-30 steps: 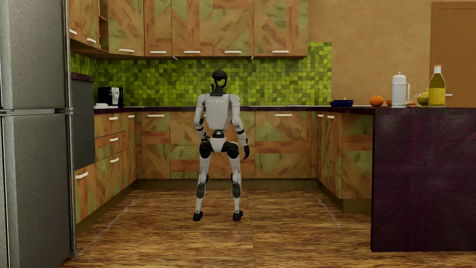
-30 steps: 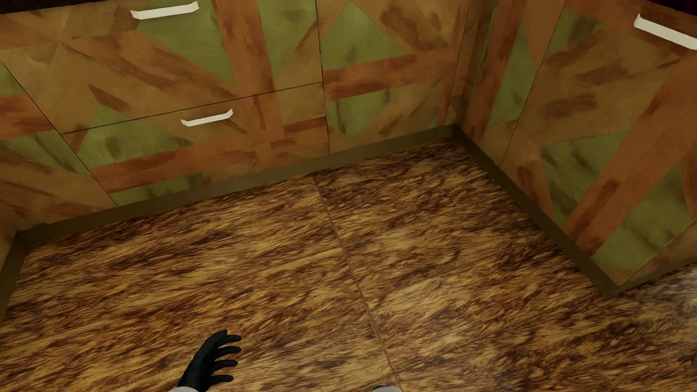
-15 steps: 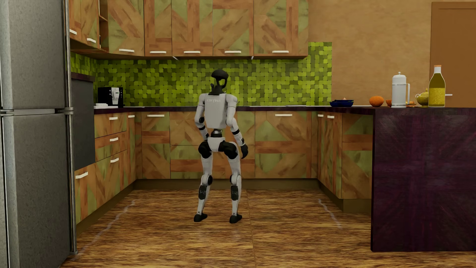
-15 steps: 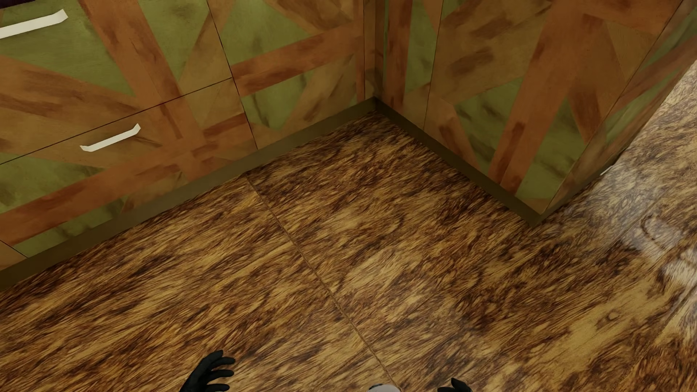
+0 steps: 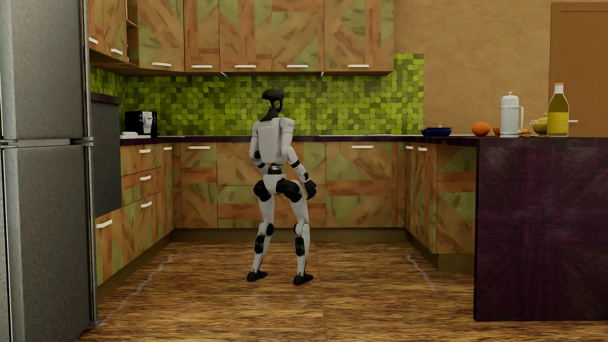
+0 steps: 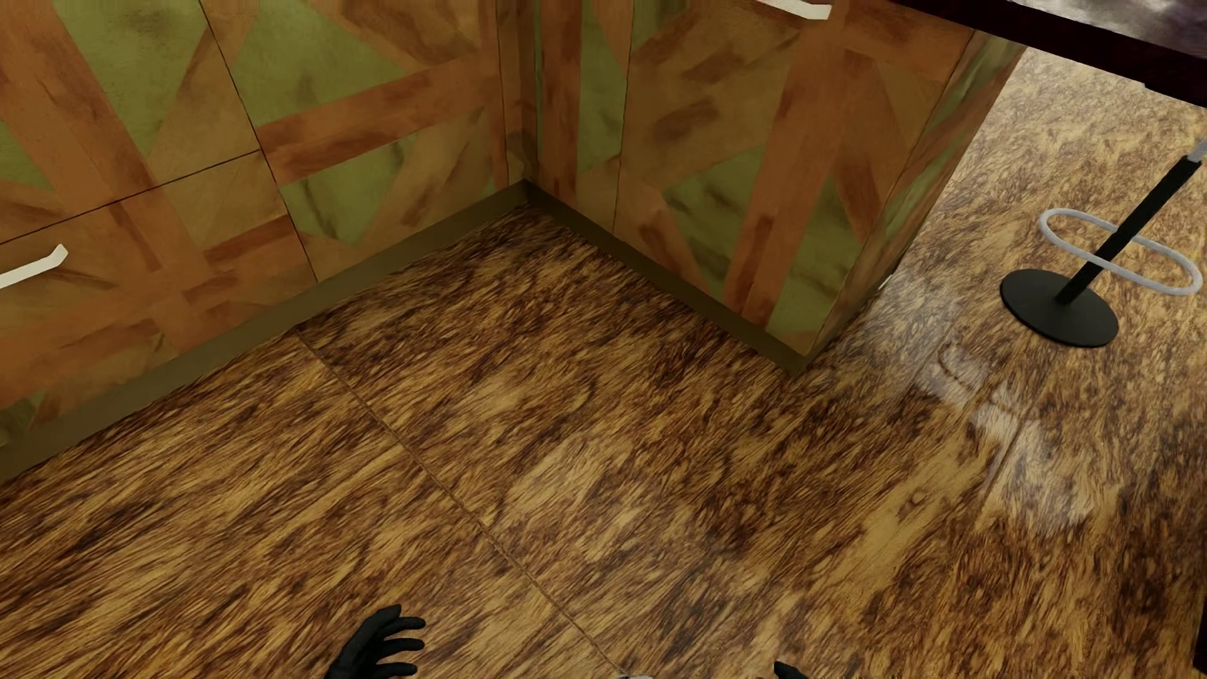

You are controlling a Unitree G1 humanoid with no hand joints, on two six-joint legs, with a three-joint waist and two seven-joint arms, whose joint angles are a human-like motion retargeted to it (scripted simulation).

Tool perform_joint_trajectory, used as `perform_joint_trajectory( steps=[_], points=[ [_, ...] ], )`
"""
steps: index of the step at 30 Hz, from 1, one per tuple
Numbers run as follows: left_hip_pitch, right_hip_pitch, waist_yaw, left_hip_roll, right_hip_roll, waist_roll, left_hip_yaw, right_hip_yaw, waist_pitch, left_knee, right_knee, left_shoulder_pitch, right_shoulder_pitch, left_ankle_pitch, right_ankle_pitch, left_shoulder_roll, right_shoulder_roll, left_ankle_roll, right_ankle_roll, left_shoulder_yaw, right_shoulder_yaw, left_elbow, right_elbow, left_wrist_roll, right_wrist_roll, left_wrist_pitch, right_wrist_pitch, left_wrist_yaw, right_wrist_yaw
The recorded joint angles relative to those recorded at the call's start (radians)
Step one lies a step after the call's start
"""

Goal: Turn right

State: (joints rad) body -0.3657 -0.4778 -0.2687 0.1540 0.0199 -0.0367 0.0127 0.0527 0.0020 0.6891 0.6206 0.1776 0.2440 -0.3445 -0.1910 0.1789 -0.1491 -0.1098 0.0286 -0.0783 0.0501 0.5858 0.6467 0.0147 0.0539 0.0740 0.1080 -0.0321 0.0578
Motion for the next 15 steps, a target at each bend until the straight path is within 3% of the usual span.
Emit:
perform_joint_trajectory(
  steps=[2, 3, 4, 5, 7, 10, 11, 12, 15],
  points=[
    [0.034, 0.011, -0.024, 0.010, 0.003, -0.005, 0.025, 0.000, 0.005, -0.046, -0.013, 0.016, -0.002, 0.019, -0.058, 0.024, 0.037, 0.003, -0.038, 0.016, -0.034, -0.008, -0.007, 0.001, -0.002, -0.022, 0.033, -0.012, 0.000],
    [0.027, 0.008, -0.021, 0.017, 0.003, 0.000, 0.034, 0.001, 0.011, -0.024, -0.018, 0.010, 0.007, 0.006, -0.033, 0.033, 0.038, 0.004, -0.002, 0.012, -0.012, -0.012, -0.003, 0.004, -0.005, -0.027, 0.031, -0.018, -0.008],
    [0.024, 0.009, -0.012, 0.018, -0.006, 0.004, 0.038, -0.008, 0.022, 0.000, -0.015, -0.006, 0.015, -0.009, -0.006, 0.021, 0.017, 0.007, -0.014, 0.021, 0.009, -0.017, -0.003, 0.002, 0.001, -0.028, 0.022, -0.024, -0.017],
    [0.017, 0.016, -0.019, 0.016, -0.012, 0.011, 0.040, -0.007, 0.025, 0.015, -0.040, 0.002, -0.001, -0.018, 0.056, 0.006, 0.010, 0.011, 0.016, 0.014, -0.021, -0.026, 0.005, -0.002, 0.002, -0.034, 0.020, -0.026, -0.020],
    [0.027, 0.011, -0.035, 0.017, -0.011, 0.013, 0.053, -0.002, 0.028, -0.004, -0.040, 0.017, -0.017, -0.009, 0.027, 0.012, 0.033, 0.013, -0.002, 0.008, 0.011, -0.001, 0.000, -0.016, -0.001, -0.044, 0.027, -0.040, -0.027],
    [0.031, 0.004, -0.029, 0.012, -0.017, 0.021, 0.054, 0.001, 0.032, 0.000, -0.038, 0.009, -0.005, -0.017, 0.028, 0.000, 0.032, 0.016, -0.001, -0.018, -0.017, -0.035, -0.002, -0.039, -0.007, 0.002, 0.009, -0.046, -0.020],
    [0.022, -0.016, -0.035, 0.008, -0.022, 0.021, 0.062, 0.006, 0.018, -0.002, -0.030, 0.010, -0.007, -0.017, 0.015, 0.025, 0.029, 0.018, 0.027, -0.010, -0.022, -0.032, -0.003, -0.041, -0.013, 0.008, 0.001, -0.053, -0.020],
    [0.030, -0.019, -0.037, 0.012, -0.025, 0.020, 0.072, -0.001, 0.022, 0.001, -0.019, -0.001, -0.003, -0.021, 0.001, 0.018, 0.032, 0.018, -0.009, 0.014, -0.001, -0.020, -0.010, -0.034, -0.027, 0.008, -0.002, -0.054, -0.026],
    [0.027, -0.022, -0.019, 0.013, -0.022, 0.032, 0.073, 0.009, 0.013, 0.013, -0.043, -0.007, 0.003, -0.037, 0.051, -0.025, 0.014, 0.019, 0.015, -0.015, -0.008, -0.032, 0.013, 0.004, -0.033, -0.027, -0.008, -0.033, -0.046]
  ],
)
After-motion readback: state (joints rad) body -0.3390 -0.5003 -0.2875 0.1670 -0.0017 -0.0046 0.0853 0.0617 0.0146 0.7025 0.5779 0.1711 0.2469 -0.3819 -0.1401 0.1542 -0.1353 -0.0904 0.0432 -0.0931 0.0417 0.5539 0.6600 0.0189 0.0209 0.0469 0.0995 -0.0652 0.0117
